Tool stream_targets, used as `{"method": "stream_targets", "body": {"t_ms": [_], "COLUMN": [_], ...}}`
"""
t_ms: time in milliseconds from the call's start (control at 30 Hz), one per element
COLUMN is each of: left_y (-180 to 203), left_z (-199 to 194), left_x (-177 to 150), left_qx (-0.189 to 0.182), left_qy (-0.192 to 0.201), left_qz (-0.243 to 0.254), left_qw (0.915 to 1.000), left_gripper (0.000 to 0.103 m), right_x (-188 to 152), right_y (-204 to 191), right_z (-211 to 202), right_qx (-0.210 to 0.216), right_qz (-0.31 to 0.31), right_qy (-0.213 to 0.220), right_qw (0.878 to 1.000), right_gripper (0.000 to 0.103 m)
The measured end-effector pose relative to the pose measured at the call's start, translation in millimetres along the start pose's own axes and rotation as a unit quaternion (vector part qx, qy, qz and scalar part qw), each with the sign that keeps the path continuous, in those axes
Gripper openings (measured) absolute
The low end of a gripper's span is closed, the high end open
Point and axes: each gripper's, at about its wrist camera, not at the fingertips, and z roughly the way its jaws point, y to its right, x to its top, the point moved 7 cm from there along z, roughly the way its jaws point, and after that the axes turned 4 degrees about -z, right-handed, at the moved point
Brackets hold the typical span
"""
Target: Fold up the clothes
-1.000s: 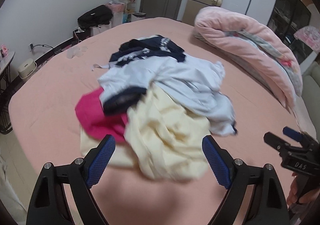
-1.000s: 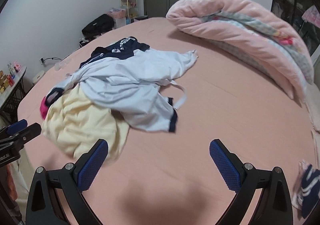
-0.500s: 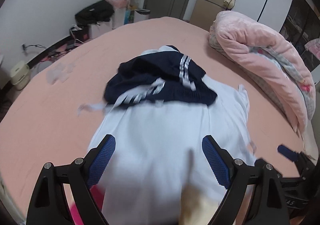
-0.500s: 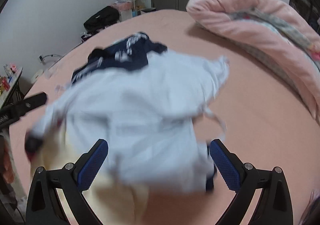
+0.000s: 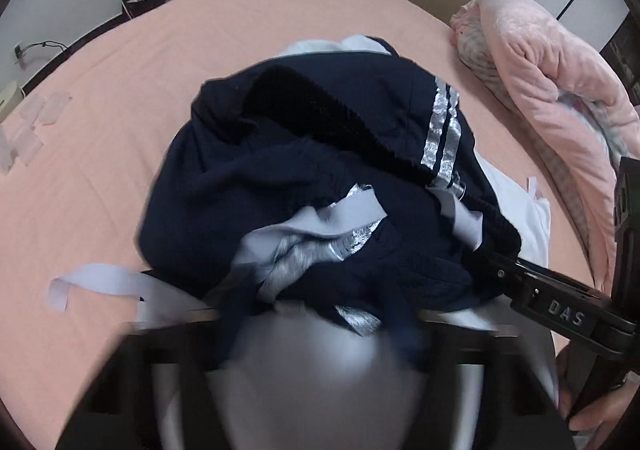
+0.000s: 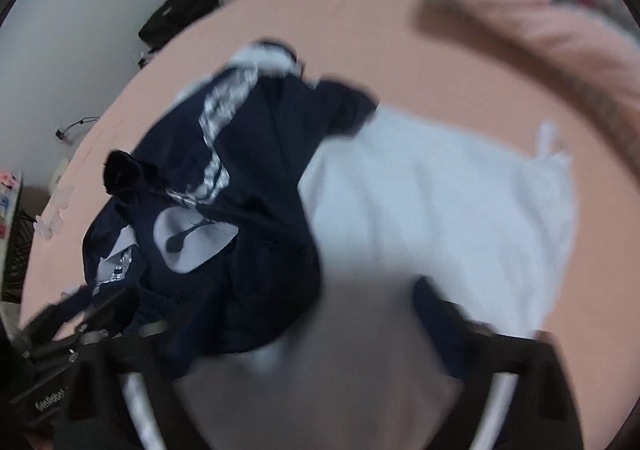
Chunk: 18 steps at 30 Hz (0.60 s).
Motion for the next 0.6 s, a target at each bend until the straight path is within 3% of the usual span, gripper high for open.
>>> {"method": "stream_targets", "body": {"t_ms": [33,100,133,367,600], "left_y": [2,9,15,59,105], "left_z": [-3,-19,-29,-118,-184], "left_x": [-1,-3,-5,-42,-146], "left_qx": [-0.002,0.005,0.006,-0.008,-0.061], "left_qy": [0.0,0.016,0.024,0.063,0.055], "left_qz": [0.004,0.025,0.037,0.104,0.132], "left_qw": [1.0,0.9996,0.999,0.9926,0.9878], "left_gripper": [0.022,0.011,0.01,0.007,0.007], "right_x": [-2,-5,-6,-25,-89], "right_y": [-3,-10,-13,-16,17], "right_z": [1,-8,-17,-95,-196], "right_qx": [0.011,0.012,0.005,0.013,0.018], "right_qz": [0.005,-0.004,-0.015,-0.039,-0.033], "right_qy": [0.0,0.016,0.03,0.086,0.142], "right_qw": [1.0,1.0,0.999,0.995,0.989], "right_gripper": [0.05,0.022,0.016,0.011,0.009]}}
